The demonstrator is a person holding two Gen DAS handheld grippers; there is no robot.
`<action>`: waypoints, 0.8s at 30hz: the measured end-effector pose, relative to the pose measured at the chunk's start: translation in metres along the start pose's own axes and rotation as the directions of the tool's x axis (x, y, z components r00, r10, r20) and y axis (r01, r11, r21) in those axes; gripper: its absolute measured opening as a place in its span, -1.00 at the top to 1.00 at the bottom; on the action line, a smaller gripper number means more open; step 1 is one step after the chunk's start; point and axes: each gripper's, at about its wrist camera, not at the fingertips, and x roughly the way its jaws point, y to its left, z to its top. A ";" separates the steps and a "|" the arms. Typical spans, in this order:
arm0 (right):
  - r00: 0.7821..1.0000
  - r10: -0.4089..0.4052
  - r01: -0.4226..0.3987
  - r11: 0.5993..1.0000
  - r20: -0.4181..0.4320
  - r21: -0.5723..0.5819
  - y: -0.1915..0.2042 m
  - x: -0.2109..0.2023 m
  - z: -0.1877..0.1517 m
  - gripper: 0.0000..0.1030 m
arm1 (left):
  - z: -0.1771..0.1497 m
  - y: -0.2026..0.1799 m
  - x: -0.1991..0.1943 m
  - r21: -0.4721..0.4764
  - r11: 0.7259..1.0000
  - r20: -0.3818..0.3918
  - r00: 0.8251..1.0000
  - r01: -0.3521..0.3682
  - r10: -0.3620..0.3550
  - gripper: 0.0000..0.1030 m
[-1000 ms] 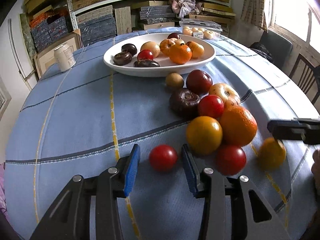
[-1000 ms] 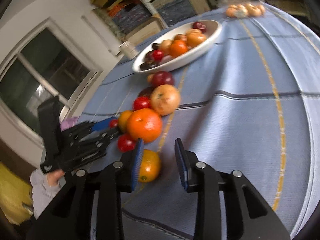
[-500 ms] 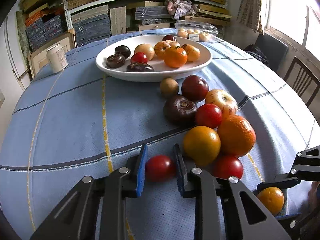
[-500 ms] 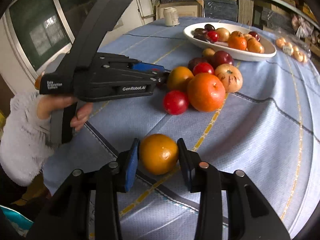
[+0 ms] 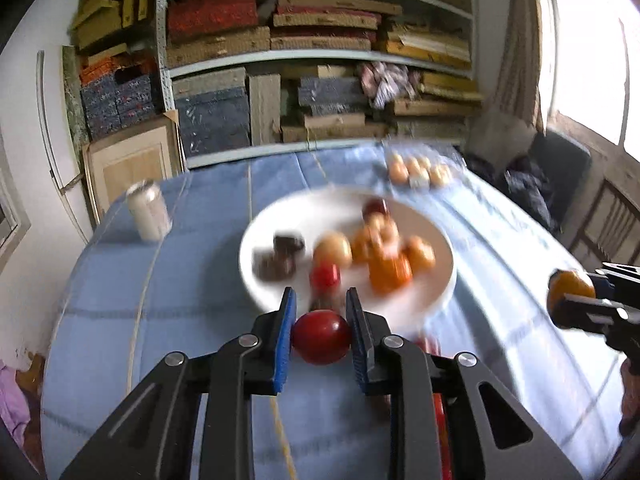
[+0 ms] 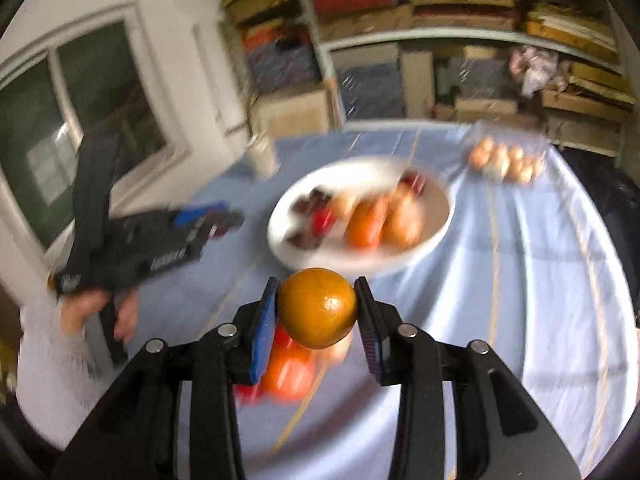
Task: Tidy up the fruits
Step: 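Carry the tomato and yellow fruit over the plate and open both tools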
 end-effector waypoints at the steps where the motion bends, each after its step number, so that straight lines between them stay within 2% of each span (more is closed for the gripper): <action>1: 1.000 -0.017 0.017 1.000 0.010 0.017 -0.005 0.011 0.011 0.28 | 0.009 0.002 0.009 -0.017 1.000 0.004 1.000 0.003 -0.003 0.50; 3: 1.000 -0.013 0.013 0.997 0.003 0.072 -0.021 0.046 0.030 0.29 | 0.021 0.004 0.030 -0.051 0.999 -0.001 1.000 0.004 -0.004 0.50; 8: 0.998 -0.006 0.013 0.994 -0.056 0.111 -0.030 0.112 0.039 0.28 | 0.022 0.021 0.085 -0.134 0.991 -0.071 0.997 -0.011 0.001 0.49; 11: 0.995 -0.003 0.012 0.995 -0.097 0.095 -0.031 0.141 0.041 0.29 | 0.017 0.029 0.102 -0.155 0.988 -0.095 0.995 -0.010 -0.005 0.48; 13: 0.996 -0.007 0.016 0.994 -0.086 0.106 -0.033 0.147 0.040 0.27 | 0.015 0.033 0.109 -0.157 0.987 -0.108 0.994 -0.012 -0.006 0.40; 15: 0.997 0.032 -0.021 0.989 -0.071 0.149 -0.040 0.146 0.039 0.25 | 0.015 0.037 0.106 -0.174 0.984 -0.093 0.996 -0.027 0.011 -0.28; 16: 0.997 0.044 -0.032 0.985 -0.062 0.168 -0.043 0.143 0.038 0.24 | 0.015 0.038 0.102 -0.185 0.982 -0.079 0.997 -0.034 0.020 -0.40; 20: 0.997 0.070 -0.074 0.973 0.026 0.220 -0.053 0.103 0.039 0.17 | 0.016 0.042 0.080 -0.212 0.977 -0.037 0.999 -0.023 0.016 -0.50; 23: 0.993 0.074 -0.093 0.972 0.097 0.214 -0.050 0.067 0.038 0.03 | 0.011 0.043 0.057 -0.228 0.973 0.000 1.000 -0.025 0.025 -0.66; 24: 0.991 0.069 -0.091 0.976 0.114 0.199 -0.046 0.056 0.033 -0.09 | 0.004 0.041 0.046 -0.223 0.974 0.012 0.999 -0.032 0.035 -0.71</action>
